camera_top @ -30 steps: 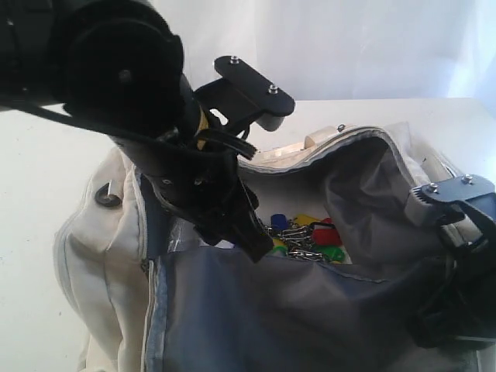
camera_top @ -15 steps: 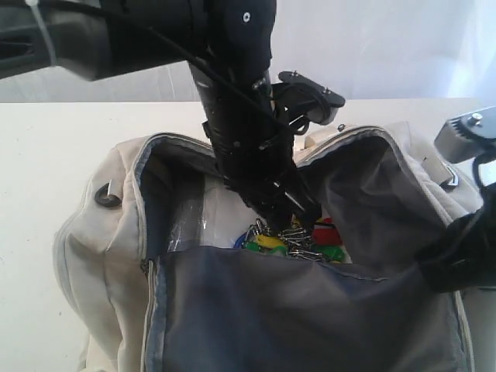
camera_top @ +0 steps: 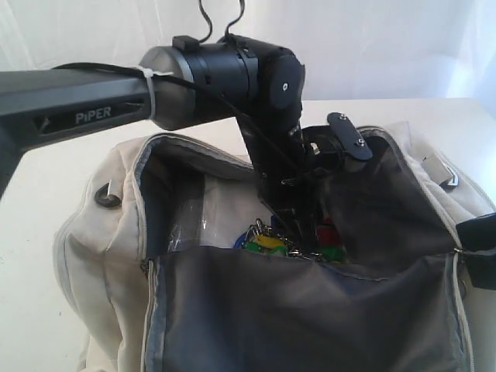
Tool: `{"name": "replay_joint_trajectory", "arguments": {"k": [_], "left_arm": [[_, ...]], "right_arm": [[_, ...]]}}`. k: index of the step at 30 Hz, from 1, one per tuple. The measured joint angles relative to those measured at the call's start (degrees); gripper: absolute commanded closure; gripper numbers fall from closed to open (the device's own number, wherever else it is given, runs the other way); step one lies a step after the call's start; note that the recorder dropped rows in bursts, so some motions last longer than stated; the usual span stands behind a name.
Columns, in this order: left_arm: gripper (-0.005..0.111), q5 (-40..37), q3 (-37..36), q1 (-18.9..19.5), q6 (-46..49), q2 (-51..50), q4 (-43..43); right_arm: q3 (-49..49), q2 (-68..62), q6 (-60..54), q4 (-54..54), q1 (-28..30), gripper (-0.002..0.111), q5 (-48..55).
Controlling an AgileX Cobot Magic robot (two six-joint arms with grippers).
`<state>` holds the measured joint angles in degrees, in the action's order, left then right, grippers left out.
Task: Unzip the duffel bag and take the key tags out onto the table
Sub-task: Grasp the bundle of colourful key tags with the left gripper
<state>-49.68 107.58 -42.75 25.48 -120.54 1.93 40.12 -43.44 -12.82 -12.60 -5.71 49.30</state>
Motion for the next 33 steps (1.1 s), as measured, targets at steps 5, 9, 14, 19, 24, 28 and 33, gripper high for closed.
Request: {"name": "replay_joint_trajectory", "arguments": {"k": [5, 9, 14, 19, 24, 28, 33], "left_arm": [[0.036, 5.26, 0.00, 0.00, 11.79, -2.41, -2.91], [0.031, 7.12, -0.98, 0.00, 13.21, -2.92, -3.87], [0.031, 5.02, -1.23, -0.29, 16.37, -2.92, 0.07], [0.031, 0.86, -1.45, -1.76, 19.62, -3.31, 0.83], [0.045, 0.83, -1.45, -1.76, 17.09, -3.99, 0.83], [0.089, 0.41, -1.21, -1.76, 13.75, -4.38, 0.22], [0.107, -1.22, 1.28, -2.18, 6.75, -4.56, -3.38]], "right_arm": [[-0.10, 0.00, 0.21, 0.11, 0.00, 0.097, 0.11], [-0.10, 0.00, 0.21, -0.12, 0.00, 0.097, 0.55], [-0.10, 0.00, 0.21, -0.12, 0.00, 0.097, 0.57], [-0.10, 0.00, 0.21, -0.23, 0.00, 0.097, 0.69], [-0.10, 0.00, 0.21, -0.23, 0.00, 0.097, 0.69], [-0.10, 0.00, 0.21, -0.23, 0.00, 0.097, 0.96], [-0.10, 0.00, 0.25, -0.23, 0.00, 0.097, 1.03]]}}
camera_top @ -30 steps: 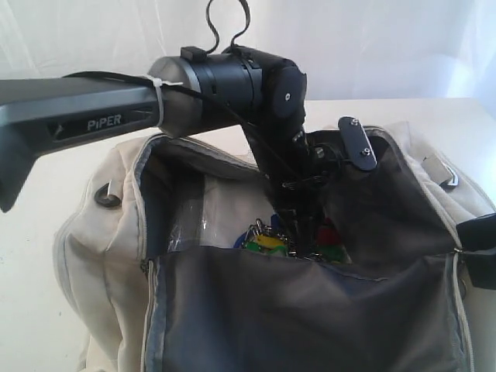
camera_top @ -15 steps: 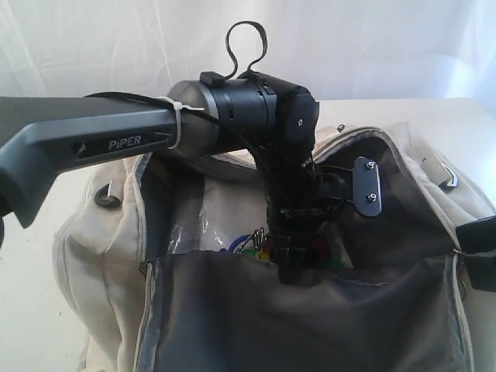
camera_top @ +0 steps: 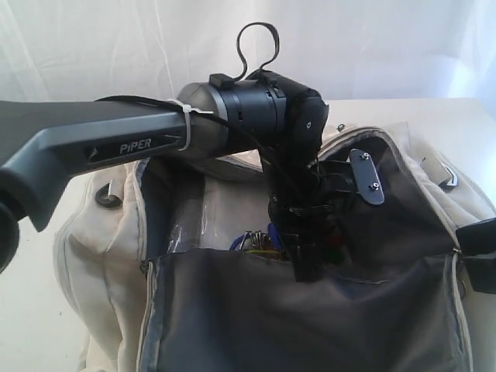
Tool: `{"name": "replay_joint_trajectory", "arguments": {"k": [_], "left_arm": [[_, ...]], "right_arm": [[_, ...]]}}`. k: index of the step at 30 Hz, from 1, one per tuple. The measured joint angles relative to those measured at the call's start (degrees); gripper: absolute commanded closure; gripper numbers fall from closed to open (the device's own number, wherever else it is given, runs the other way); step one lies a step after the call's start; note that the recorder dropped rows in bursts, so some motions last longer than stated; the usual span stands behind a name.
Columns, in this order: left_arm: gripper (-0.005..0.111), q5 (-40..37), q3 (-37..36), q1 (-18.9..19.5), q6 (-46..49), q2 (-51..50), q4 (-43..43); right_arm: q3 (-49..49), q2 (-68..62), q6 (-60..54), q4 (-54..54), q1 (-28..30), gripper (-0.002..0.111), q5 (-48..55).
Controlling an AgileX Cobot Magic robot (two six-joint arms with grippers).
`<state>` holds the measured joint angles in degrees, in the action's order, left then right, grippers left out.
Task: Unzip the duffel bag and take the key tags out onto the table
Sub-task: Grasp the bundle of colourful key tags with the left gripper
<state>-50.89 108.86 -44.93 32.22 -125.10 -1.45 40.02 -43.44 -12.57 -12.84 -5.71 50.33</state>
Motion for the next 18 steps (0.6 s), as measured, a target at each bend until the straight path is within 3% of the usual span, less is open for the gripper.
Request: {"name": "replay_joint_trajectory", "arguments": {"k": [6, 18], "left_arm": [[0.107, -5.74, 3.80, 0.10, -1.16, 0.36, -3.12], [0.107, -8.00, 4.90, 0.10, -2.36, 6.67, -3.94]], "right_arm": [[0.00, 0.00, 0.00, -0.10, 0.00, 0.097, 0.04], [-0.17, 0.00, 0.00, -0.10, 0.00, 0.097, 0.13]]}}
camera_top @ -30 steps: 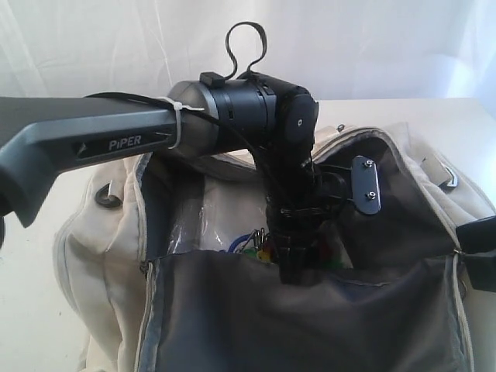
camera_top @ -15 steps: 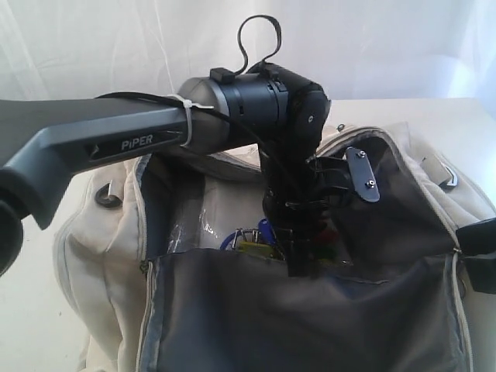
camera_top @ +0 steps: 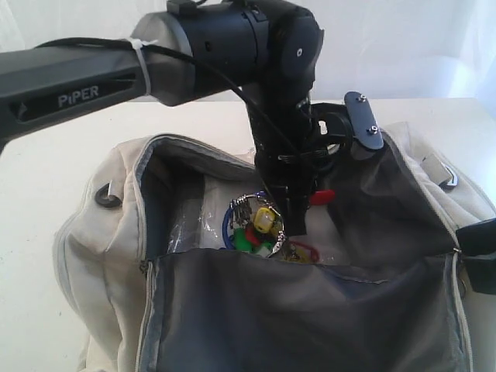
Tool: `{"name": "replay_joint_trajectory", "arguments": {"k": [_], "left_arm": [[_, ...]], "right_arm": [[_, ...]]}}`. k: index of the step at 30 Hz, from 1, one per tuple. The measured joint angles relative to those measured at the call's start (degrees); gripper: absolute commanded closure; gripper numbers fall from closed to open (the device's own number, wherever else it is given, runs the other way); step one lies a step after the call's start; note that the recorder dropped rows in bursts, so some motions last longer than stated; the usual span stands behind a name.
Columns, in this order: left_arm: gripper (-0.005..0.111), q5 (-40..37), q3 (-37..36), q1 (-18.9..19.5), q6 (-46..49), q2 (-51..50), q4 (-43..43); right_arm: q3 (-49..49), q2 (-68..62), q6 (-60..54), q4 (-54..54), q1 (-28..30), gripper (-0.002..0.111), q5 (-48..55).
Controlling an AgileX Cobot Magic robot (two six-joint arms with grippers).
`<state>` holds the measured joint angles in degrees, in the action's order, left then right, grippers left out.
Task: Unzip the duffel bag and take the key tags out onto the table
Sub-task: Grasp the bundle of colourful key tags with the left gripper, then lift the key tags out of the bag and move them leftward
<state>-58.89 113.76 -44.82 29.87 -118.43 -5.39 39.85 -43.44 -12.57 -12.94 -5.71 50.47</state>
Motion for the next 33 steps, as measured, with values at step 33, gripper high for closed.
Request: {"name": "replay_joint_trajectory", "arguments": {"k": [33], "left_arm": [[0.107, -1.96, 0.00, 0.00, -4.55, 19.36, 1.19]], "right_arm": [[-1.06, 0.00, 0.10, 0.00, 0.00, 0.097, -2.72]]}}
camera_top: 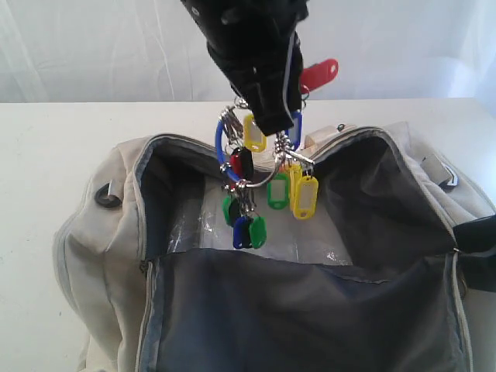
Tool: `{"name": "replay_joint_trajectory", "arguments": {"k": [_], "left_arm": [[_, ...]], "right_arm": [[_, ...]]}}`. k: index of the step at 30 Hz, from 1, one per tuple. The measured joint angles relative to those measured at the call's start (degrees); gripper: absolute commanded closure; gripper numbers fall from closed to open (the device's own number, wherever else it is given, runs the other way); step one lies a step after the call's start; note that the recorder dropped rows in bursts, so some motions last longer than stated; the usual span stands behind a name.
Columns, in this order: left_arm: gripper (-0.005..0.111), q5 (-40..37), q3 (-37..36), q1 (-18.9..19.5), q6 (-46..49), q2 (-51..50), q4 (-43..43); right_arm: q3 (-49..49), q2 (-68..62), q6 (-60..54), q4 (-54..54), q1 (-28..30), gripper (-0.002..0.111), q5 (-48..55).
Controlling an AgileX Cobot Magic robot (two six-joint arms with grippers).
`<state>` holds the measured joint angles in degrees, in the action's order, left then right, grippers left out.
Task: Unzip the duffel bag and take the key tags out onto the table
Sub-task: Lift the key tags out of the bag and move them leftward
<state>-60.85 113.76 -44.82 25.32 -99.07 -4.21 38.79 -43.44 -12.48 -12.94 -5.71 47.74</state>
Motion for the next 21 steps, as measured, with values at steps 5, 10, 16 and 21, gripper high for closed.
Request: {"name": "replay_joint_trajectory", "arguments": {"k": [5, 10, 16, 21], "left_arm": [[0.107, -3.62, 0.00, 0.08, -0.48, 4.31, 0.00], [0.107, -4.02, 0.00, 0.08, -0.88, 7.17, 0.00], [0.107, -4.13, 0.00, 0.08, -2.01, 11.08, -0.66], [0.107, -4.13, 0.00, 0.08, -4.56, 14.74, -5.11]], "right_arm": [[0.00, 0.00, 0.00, 0.00, 0.00, 0.097, -0.40], [0.00, 0.00, 0.00, 0.00, 0.00, 0.097, -1.05], [0.00, 0.00, 0.00, 0.00, 0.00, 0.100, -1.13], [0.00, 0.00, -0.21, 0.00, 0.00, 0.108, -1.13]]}}
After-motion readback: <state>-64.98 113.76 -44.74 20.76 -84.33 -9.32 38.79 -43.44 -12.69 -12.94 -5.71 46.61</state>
